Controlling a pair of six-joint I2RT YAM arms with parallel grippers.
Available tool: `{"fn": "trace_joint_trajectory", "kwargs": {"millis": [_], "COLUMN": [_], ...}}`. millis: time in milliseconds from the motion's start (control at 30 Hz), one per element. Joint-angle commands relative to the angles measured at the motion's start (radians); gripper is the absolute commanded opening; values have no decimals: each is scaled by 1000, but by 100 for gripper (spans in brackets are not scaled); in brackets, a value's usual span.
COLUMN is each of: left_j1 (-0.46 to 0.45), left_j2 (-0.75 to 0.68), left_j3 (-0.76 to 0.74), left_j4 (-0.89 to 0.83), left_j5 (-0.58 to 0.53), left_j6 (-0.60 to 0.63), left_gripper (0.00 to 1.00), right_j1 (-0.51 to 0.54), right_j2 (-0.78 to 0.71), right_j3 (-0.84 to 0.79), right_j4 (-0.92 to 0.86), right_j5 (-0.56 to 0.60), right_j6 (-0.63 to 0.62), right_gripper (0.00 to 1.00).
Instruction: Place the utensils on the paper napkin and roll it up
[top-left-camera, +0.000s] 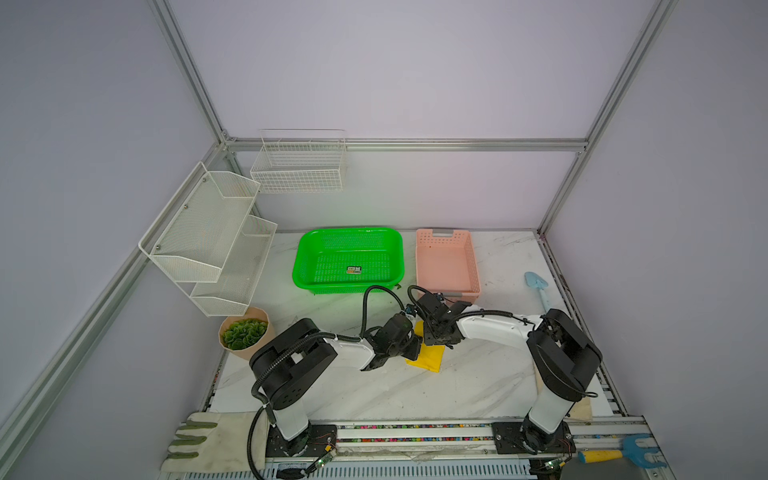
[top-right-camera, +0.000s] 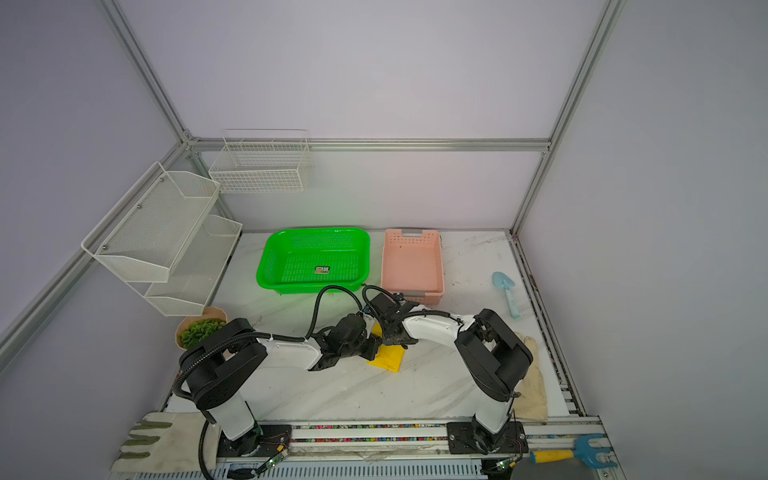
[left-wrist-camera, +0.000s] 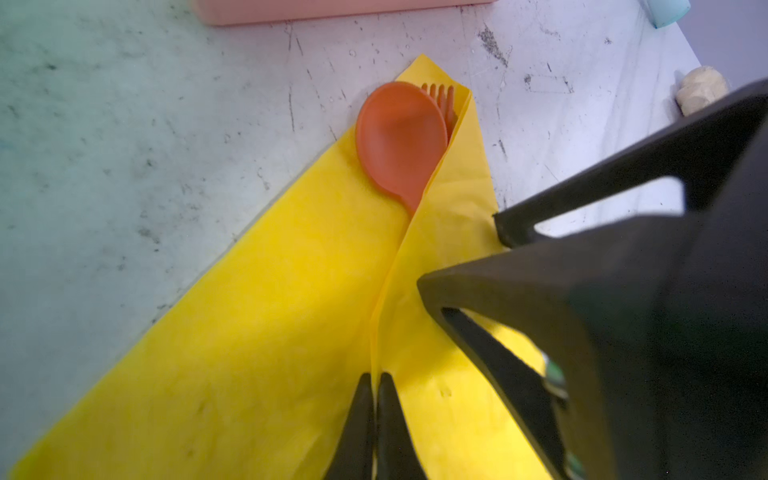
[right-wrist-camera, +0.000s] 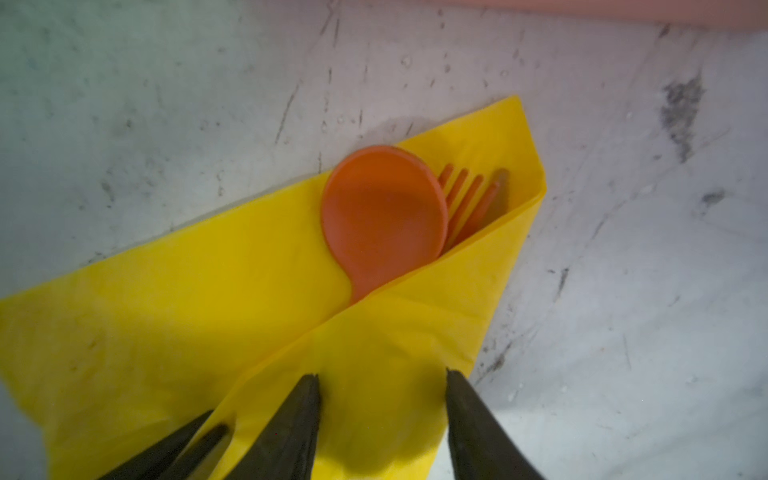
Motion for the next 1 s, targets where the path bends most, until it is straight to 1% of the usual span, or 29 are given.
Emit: {"fn": "trace_joint_trajectory", "kwargs": {"millis": [0,200,400,700,733,767,800,900,967], "left_j1": [1,2,3,3,3,3,3,3,3], "left_j2": [4,-1,-1,-4,-3,-2,-1,-2,-3], "left_j3": [22,17,13,10,9,9,9,9,9], "left_j4": [-71,-75,-77,-80,-80,-81,-81,-80,-81], "left_j5": [-38,-43,-48,-55,-53,-53,-53,-53,-55], "left_j6": [-8,-9,-12,-12,-11,-11,-11,-13,-15], "left_gripper": [0,0,0,0,0,0,0,0,0], "right_j1": [-3,-3,-4,-3,-3,-3,-3,-4,-3], "right_j2": [32,38,38,39,40,42,42,19,-6], "right_j3": [-25,-33,-30,-23,-20,-15,-8,12,24], "right_j4": [-3,-1,-15,-35,-35,-39,-45,-56,-61], "right_j5": [-1,7,27,51,50,50,50,53,53], "right_j6": [5,7,18,13,12,11,9,5,3], "right_gripper": [48,43,32,30,30,33,40,50,52]}}
